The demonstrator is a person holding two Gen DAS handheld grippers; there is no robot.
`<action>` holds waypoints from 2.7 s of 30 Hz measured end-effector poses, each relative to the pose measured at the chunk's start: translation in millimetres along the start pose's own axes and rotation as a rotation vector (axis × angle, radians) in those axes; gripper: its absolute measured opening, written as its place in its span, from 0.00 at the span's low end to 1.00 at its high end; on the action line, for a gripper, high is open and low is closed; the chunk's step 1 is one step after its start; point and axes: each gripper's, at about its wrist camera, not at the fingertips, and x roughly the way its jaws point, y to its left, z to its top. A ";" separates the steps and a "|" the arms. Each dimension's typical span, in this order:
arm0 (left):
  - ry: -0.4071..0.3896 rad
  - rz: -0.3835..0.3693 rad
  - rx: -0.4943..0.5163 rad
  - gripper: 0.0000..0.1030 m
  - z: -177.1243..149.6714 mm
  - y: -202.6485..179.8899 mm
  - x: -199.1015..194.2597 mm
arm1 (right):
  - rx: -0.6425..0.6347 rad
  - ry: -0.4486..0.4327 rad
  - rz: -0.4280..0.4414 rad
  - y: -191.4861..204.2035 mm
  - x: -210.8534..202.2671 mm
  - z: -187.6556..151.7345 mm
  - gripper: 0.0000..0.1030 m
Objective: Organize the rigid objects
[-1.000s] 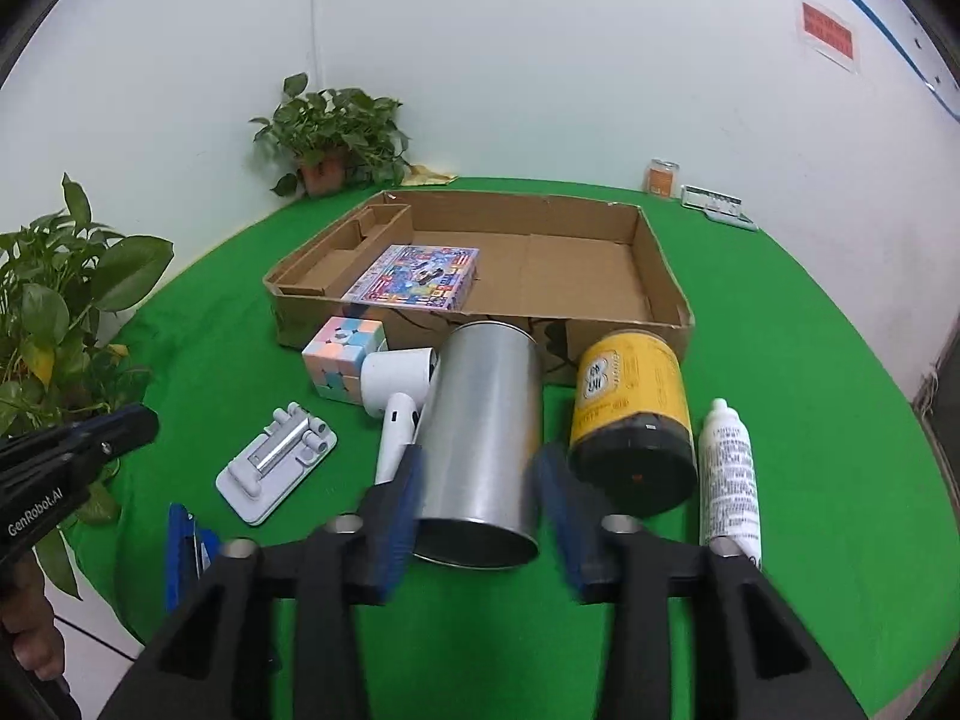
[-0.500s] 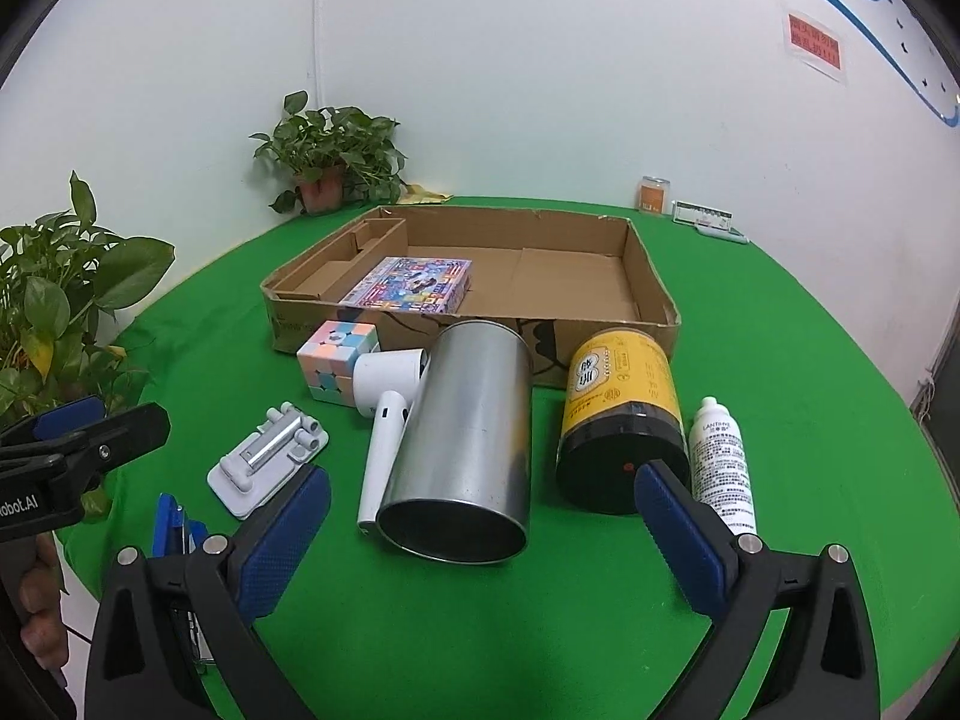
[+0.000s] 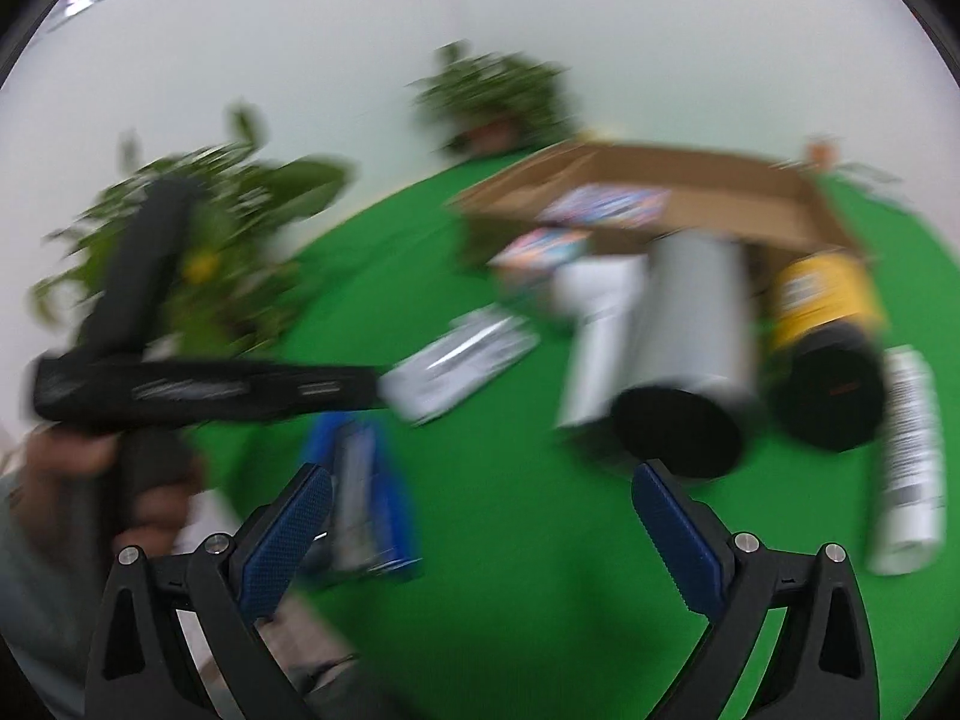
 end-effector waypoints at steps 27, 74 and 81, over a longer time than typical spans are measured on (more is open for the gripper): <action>0.132 -0.238 -0.033 0.37 2.2 -17.8 35.3 | -0.155 0.142 -0.138 25.5 76.5 -20.8 0.51; 0.189 -0.356 -0.133 0.79 -13.8 0.4 39.9 | -0.133 0.146 -0.142 1.3 93.9 -37.9 0.55; 0.216 -0.396 -0.159 0.70 -10.0 -4.3 45.8 | 0.066 0.176 -0.045 -16.3 92.8 -25.3 0.54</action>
